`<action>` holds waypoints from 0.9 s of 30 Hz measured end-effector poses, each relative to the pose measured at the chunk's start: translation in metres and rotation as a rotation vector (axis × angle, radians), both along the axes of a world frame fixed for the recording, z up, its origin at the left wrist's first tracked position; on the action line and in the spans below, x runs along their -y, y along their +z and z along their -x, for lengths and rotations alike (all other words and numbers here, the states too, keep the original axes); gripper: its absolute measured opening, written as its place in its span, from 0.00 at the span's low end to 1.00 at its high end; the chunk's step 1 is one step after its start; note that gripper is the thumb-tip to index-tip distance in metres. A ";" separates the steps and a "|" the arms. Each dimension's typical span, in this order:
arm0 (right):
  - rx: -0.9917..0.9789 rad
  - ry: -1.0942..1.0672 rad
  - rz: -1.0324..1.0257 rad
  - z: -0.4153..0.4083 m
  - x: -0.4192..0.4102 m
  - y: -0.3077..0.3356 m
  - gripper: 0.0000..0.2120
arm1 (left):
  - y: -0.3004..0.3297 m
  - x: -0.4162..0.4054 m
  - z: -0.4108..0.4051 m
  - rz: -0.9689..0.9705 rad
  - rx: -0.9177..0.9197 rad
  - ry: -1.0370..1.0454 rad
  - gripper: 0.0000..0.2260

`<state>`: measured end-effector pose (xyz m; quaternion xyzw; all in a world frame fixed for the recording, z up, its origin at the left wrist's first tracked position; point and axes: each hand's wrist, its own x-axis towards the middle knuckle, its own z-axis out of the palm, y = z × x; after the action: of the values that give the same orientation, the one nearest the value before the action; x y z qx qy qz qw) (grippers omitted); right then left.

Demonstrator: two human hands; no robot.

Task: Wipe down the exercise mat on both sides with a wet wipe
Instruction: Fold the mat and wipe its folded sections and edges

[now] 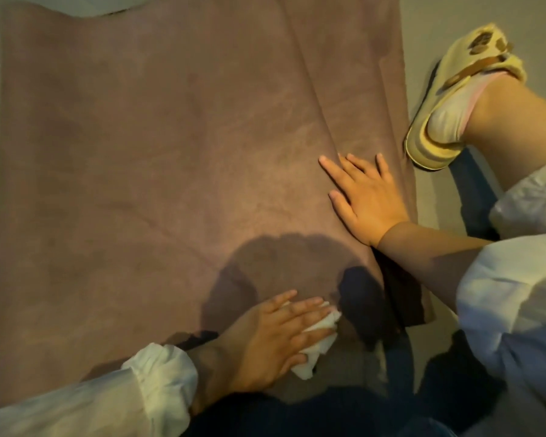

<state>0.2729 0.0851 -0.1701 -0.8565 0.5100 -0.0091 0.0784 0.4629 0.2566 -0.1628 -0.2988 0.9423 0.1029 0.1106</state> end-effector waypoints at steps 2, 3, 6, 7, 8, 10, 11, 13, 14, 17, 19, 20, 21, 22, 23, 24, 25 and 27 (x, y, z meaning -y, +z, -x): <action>0.002 0.002 0.000 -0.001 0.001 0.000 0.28 | 0.004 0.007 0.000 0.035 -0.039 0.131 0.22; 0.005 0.001 0.000 -0.001 0.001 0.001 0.28 | 0.006 0.012 0.000 0.047 -0.050 0.207 0.22; -0.003 -0.009 0.006 -0.001 0.001 0.000 0.28 | 0.008 0.048 -0.003 0.057 -0.033 0.408 0.25; -0.006 -0.011 0.006 -0.001 0.002 0.000 0.28 | 0.006 0.068 -0.007 0.059 -0.029 0.481 0.25; -0.011 -0.009 0.002 -0.001 0.001 0.000 0.28 | 0.003 0.089 -0.011 0.072 -0.027 0.550 0.26; -0.023 -0.006 -0.006 -0.001 0.002 0.000 0.28 | -0.004 0.129 -0.018 0.127 -0.008 0.647 0.26; -0.029 -0.007 -0.008 -0.002 0.002 0.000 0.28 | -0.006 0.148 -0.020 0.151 0.004 0.675 0.25; -0.028 -0.012 -0.016 -0.002 0.002 0.000 0.28 | -0.008 0.182 -0.025 0.163 0.010 0.727 0.25; -0.021 -0.017 -0.021 -0.003 0.003 0.000 0.28 | -0.008 0.199 -0.027 0.153 0.005 0.764 0.25; -0.001 -0.011 -0.024 -0.002 0.003 0.000 0.28 | -0.006 0.252 -0.038 0.099 -0.040 0.926 0.25; 0.012 -0.001 -0.014 -0.002 0.003 -0.001 0.27 | -0.004 0.285 -0.049 0.056 -0.059 1.057 0.25; 0.027 0.003 -0.007 -0.002 0.003 -0.001 0.27 | -0.002 0.299 -0.057 0.033 -0.062 1.121 0.25; 0.049 0.006 0.001 -0.001 0.003 -0.002 0.27 | -0.001 0.311 -0.065 0.020 -0.056 1.177 0.25; 0.076 0.009 0.008 -0.001 0.003 -0.002 0.26 | -0.001 0.321 -0.074 0.017 -0.045 1.226 0.25; 0.101 0.011 0.014 0.000 0.003 -0.002 0.27 | -0.001 0.328 -0.082 0.012 -0.039 1.269 0.25; 0.123 0.013 0.017 0.001 0.003 -0.003 0.27 | -0.002 0.333 -0.088 0.004 -0.045 1.305 0.25; 0.145 0.011 0.016 0.001 0.003 -0.003 0.28 | -0.003 0.336 -0.091 0.001 -0.057 1.329 0.25; 0.187 -0.008 0.010 0.001 0.003 -0.003 0.29 | -0.006 0.336 -0.092 0.011 -0.081 1.324 0.25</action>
<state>0.2715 0.0822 -0.1729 -0.8504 0.5037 -0.0920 0.1212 0.5547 -0.0792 -0.1683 -0.8111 0.5638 0.1556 -0.0131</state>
